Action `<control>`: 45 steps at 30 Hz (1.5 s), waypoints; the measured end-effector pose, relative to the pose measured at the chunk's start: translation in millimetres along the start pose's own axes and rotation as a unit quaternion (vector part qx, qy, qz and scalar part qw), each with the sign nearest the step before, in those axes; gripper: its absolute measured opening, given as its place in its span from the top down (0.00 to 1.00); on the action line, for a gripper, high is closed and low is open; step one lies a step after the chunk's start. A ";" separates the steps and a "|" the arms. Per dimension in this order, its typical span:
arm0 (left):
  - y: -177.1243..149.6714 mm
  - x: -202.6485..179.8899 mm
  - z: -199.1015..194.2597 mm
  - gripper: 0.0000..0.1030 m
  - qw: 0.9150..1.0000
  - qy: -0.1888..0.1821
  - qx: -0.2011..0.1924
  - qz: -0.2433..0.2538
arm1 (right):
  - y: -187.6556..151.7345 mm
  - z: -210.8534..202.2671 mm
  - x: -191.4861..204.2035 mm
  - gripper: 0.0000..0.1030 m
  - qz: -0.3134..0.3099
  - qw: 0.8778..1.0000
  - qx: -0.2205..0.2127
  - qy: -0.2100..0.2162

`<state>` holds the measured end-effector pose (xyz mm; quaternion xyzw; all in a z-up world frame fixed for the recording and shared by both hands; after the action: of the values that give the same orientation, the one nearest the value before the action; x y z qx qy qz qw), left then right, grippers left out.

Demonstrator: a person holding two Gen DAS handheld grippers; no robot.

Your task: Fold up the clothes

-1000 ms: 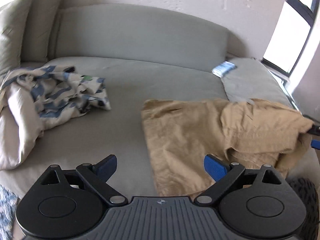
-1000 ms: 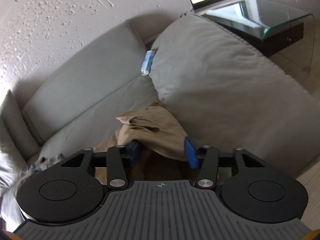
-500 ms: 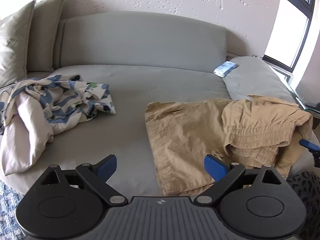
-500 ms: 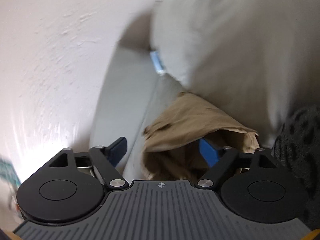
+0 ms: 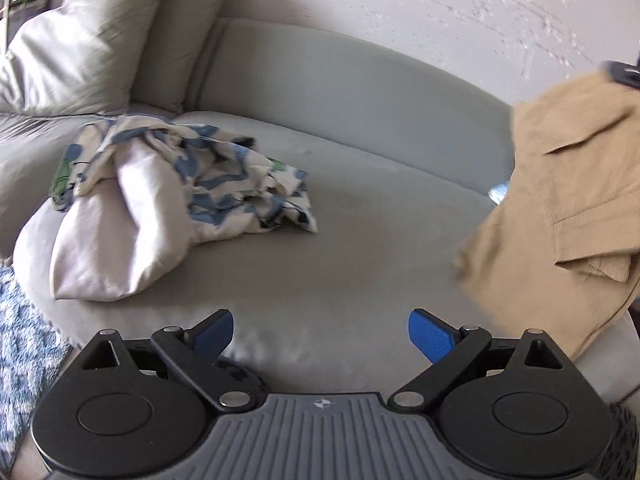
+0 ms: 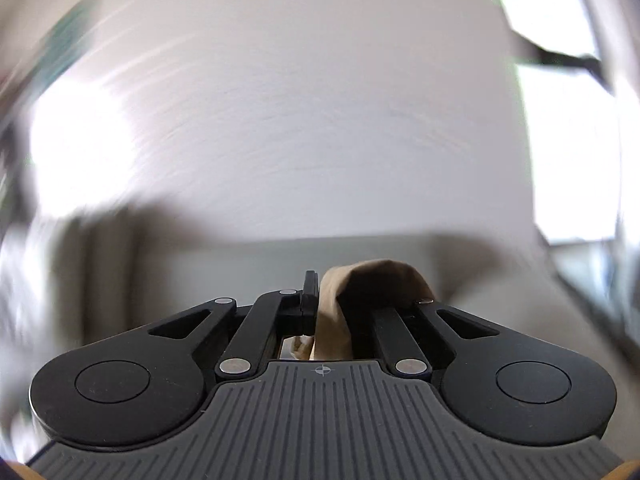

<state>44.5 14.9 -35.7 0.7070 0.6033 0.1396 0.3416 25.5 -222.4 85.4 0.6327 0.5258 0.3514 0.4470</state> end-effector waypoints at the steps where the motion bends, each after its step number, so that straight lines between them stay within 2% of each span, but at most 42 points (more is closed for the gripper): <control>1: 0.9 3.6 -2.0 0.08 1.000 0.004 -0.004 -0.005 | 0.0 8.7 27.1 0.71 -0.028 0.998 0.045 0.037; 3: -0.3 10.8 -4.0 0.07 1.000 0.011 -0.005 -0.010 | -17.4 29.7 57.5 0.45 -0.010 0.984 0.131 0.117; 6: -5.4 20.2 -1.0 0.07 1.000 0.023 0.006 -0.010 | -55.1 51.0 60.5 0.45 0.050 0.962 0.215 0.159; 8: -9.1 25.3 4.6 0.07 0.999 0.030 0.015 -0.011 | -72.0 57.9 34.3 0.45 0.102 0.955 0.225 0.165; 10: -10.7 25.8 15.3 0.08 0.999 0.026 0.031 -0.021 | -80.6 44.4 6.1 0.44 0.136 0.957 0.207 0.149; 13: -11.4 12.0 28.9 0.12 0.999 0.004 0.046 -0.012 | -89.6 33.2 -36.5 0.44 0.153 0.966 0.186 0.093; 15: -11.9 -3.0 38.5 0.16 0.998 -0.007 0.057 0.010 | -99.9 38.3 -57.7 0.48 0.149 0.964 0.206 0.079; 17: -15.6 -16.4 49.4 0.18 0.996 0.012 0.071 0.048 | -121.3 41.2 -59.8 0.57 0.130 0.957 0.240 0.101; 19: -17.6 -25.0 57.4 0.19 0.993 0.035 0.076 0.077 | -146.8 49.8 -54.2 0.59 0.122 0.946 0.276 0.121; 20: -17.0 -27.6 58.8 0.19 0.992 0.048 0.071 0.091 | -159.2 56.6 -55.5 0.59 0.141 0.938 0.289 0.126; 22: -15.7 -32.7 61.7 0.14 0.988 0.073 0.059 0.119 | -183.1 74.4 -74.9 0.52 0.248 0.913 0.302 0.120; 24: -15.6 -38.6 69.8 0.10 0.982 0.090 0.057 0.153 | -206.4 92.5 -99.8 0.42 0.367 0.876 0.298 0.098; 27: -14.6 -46.2 83.6 0.10 0.976 0.098 0.062 0.182 | -240.2 118.2 -138.6 0.42 0.499 0.818 0.282 0.046; 28: -13.9 -48.4 88.2 0.10 0.975 0.100 0.064 0.188 | -248.5 124.4 -148.8 0.43 0.524 0.807 0.269 0.029; 29: -13.2 -50.6 92.8 0.10 0.974 0.101 0.065 0.194 | -254.4 129.2 -156.8 0.43 0.540 0.802 0.255 0.013; 31: -11.8 -54.9 102.0 0.11 0.971 0.103 0.069 0.205 | -265.5 140.4 -169.6 0.47 0.572 0.787 0.232 0.002; 32: -11.1 -57.0 106.5 0.11 0.969 0.105 0.070 0.211 | -266.9 146.6 -173.5 0.49 0.575 0.786 0.227 0.002; 33: -10.6 -57.7 108.4 0.11 0.970 0.102 0.071 0.211 | -266.6 153.0 -176.6 0.54 0.571 0.789 0.226 0.002; 34: -10.0 -58.3 110.3 0.11 0.970 0.100 0.073 0.211 | -266.3 159.4 -179.8 0.81 0.568 0.792 0.224 0.001; 35: -9.4 -58.9 112.1 0.11 0.970 0.097 0.074 0.210 | -260.0 161.0 -178.9 0.95 0.551 0.804 0.225 -0.003; 38: -6.5 -55.0 109.2 0.11 0.974 0.081 0.070 0.199 | -233.3 159.3 -171.1 0.96 0.479 0.847 0.229 -0.016; 40: -6.0 -50.6 109.7 0.11 0.978 0.068 0.074 0.181 | -205.0 152.3 -163.0 0.97 0.452 0.868 0.208 -0.005; 43: -6.0 -44.3 107.7 0.11 0.983 0.048 0.082 0.156 | -137.6 154.6 -138.9 0.98 0.395 0.904 0.159 0.027; 45: -3.7 -40.0 103.9 0.11 0.986 0.038 0.080 0.140 | -87.5 166.9 -105.3 0.98 0.339 0.930 0.130 0.049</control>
<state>95.7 -55.6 -105.1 0.8036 0.5205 0.1640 0.2378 126.4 -354.1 -52.7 0.8080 0.3419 0.4412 0.1886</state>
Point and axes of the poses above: each gripper's, at about its wrist camera, not at the fingertips, and z roughly the way its jaws point, x to its left, y to its top, the point moved 3 cm from there along z, roughly the way its jaws point, and after that the axes turned 5 degrees about x, right-handed, at the moved point
